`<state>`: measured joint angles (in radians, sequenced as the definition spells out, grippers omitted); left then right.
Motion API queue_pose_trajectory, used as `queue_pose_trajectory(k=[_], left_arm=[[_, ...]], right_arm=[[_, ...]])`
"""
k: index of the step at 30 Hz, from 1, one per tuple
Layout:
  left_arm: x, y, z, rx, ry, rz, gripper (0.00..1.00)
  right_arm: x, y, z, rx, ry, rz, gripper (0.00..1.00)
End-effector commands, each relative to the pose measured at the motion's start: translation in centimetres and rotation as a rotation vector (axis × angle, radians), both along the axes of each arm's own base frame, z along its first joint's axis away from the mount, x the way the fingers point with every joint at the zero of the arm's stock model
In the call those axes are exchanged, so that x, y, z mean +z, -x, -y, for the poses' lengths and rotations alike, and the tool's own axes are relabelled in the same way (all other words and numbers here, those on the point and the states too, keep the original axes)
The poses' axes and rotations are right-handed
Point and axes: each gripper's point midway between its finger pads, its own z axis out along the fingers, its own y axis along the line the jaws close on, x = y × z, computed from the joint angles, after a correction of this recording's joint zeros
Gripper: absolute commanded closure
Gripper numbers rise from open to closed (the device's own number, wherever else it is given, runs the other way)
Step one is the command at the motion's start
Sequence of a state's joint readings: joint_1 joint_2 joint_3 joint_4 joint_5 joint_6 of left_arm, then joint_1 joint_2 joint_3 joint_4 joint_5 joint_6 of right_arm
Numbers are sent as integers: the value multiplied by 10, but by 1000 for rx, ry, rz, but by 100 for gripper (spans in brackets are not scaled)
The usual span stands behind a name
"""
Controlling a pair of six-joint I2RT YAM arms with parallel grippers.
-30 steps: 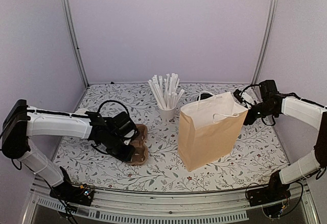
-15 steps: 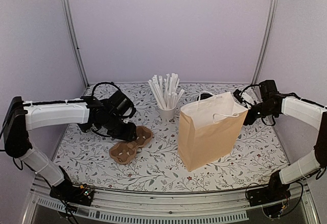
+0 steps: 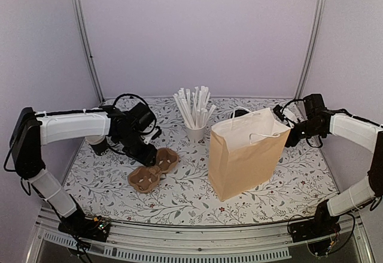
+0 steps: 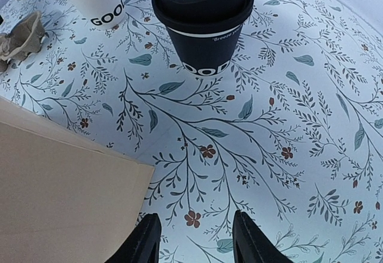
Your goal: Pack the takeout coffee
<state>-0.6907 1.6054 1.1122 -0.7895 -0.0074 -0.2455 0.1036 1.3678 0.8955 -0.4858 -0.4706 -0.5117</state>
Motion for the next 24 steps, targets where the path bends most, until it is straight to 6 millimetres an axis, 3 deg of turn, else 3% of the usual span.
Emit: queue_pose_trajectory(k=[1,5,24], left_arm=[[-6,1,11,-63,27,-51,46],[-10,1,20,-69,53,-74,49],[-28,-4,22,-21,9,-115,56]], right_arm=[[1,2,-1,2,-16,-4,56],[-1,1,-1,3,-14,-10,56],[-7,1,-1,8,-10,-29,56]])
